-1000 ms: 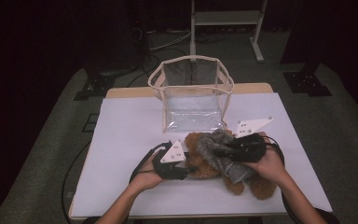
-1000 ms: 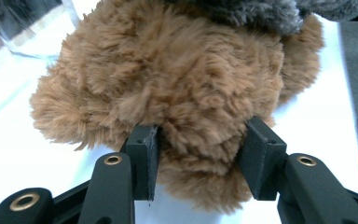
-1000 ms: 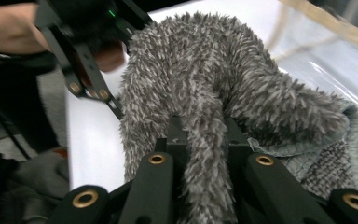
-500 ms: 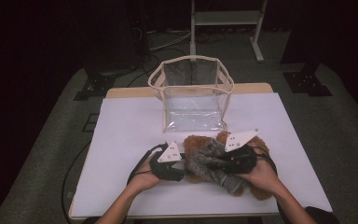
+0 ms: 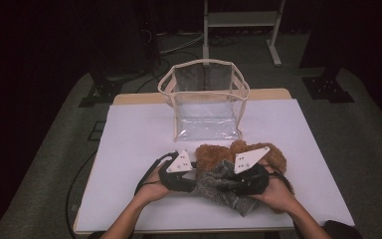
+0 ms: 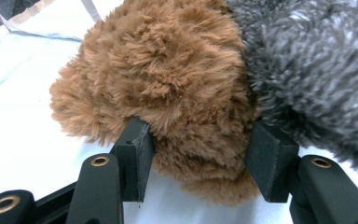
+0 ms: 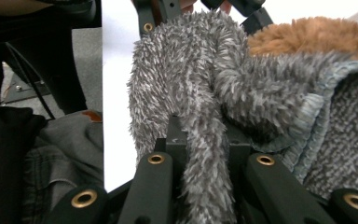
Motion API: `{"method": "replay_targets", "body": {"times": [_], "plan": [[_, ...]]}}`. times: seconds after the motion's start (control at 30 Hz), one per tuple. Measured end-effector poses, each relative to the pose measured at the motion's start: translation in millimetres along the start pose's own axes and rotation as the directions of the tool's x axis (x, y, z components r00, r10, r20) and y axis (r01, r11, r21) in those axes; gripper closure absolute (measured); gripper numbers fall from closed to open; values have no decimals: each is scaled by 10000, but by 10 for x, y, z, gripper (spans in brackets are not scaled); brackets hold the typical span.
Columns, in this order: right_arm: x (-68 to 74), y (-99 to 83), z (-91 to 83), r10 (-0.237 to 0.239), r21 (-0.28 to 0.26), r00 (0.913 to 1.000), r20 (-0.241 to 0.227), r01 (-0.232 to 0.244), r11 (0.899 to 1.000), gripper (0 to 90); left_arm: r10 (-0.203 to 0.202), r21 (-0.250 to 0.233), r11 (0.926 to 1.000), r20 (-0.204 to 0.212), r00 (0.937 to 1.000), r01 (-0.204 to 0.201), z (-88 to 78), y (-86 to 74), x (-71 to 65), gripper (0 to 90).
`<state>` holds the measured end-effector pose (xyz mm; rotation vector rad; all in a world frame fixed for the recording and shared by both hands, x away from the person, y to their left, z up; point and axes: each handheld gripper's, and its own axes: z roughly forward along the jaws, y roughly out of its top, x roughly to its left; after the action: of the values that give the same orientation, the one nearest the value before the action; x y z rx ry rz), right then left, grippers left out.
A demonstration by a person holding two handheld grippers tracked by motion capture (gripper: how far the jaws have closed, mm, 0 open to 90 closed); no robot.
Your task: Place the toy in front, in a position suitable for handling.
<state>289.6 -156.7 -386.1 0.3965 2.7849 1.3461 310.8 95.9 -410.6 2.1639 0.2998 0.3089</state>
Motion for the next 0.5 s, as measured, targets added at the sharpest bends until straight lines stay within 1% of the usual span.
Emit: {"method": "replay_targets", "body": {"times": [0.03, 0.07, 0.13, 0.17, 0.23, 0.27, 0.33, 0.4, 0.47, 0.5], "plan": [[4, -4, -4, -7, 32, 10000, 4, 7, 10000, 769, -44, -41, 10000, 23, 10000, 44, -2, -2, -1, 460], [7, -7, -11, -39, 52, 10000, 42, 39, 10000, 769, 7, -46, 10000, 28, 10000, -7, -8, -1, -2, 461], [4, 0, -65, -74, -13, 9997, 248, 74, 10000, 768, 103, 30, 9999, 44, 9999, -103, -10, 3, -14, 465], [-14, 27, -132, -17, -175, 9986, 522, 26, 9998, 767, 142, 44, 9999, 62, 9999, -142, -4, 3, -16, 464], [-60, 84, -225, 73, -327, 9958, 916, -43, 9995, 767, 183, 80, 9998, 114, 9998, -183, 5, 3, -26, 461], [-88, 109, -257, 87, -375, 9947, 1020, -49, 9993, 766, 183, 80, 9998, 114, 9998, -183, 5, 3, -26, 459], [-197, 189, -344, 241, -416, 9904, 1363, -186, 9990, 765, 205, 71, 9998, 167, 9997, -206, 13, 7, -40, 454], [-309, 245, -406, 472, -387, 9860, 1599, -415, 9984, 764, 241, 92, 9997, 174, 9996, -243, 11, 9, -40, 449], [-442, 286, -462, 759, -424, 9780, 1945, -689, 9967, 763, 285, 71, 9996, 185, 9994, -286, 5, 8, -32, 440], [-512, 297, -482, 996, -450, 9766, 1905, -926, 9947, 763, 290, 64, 9996, 182, 9994, -291, -1, 12, -26, 434]]}}
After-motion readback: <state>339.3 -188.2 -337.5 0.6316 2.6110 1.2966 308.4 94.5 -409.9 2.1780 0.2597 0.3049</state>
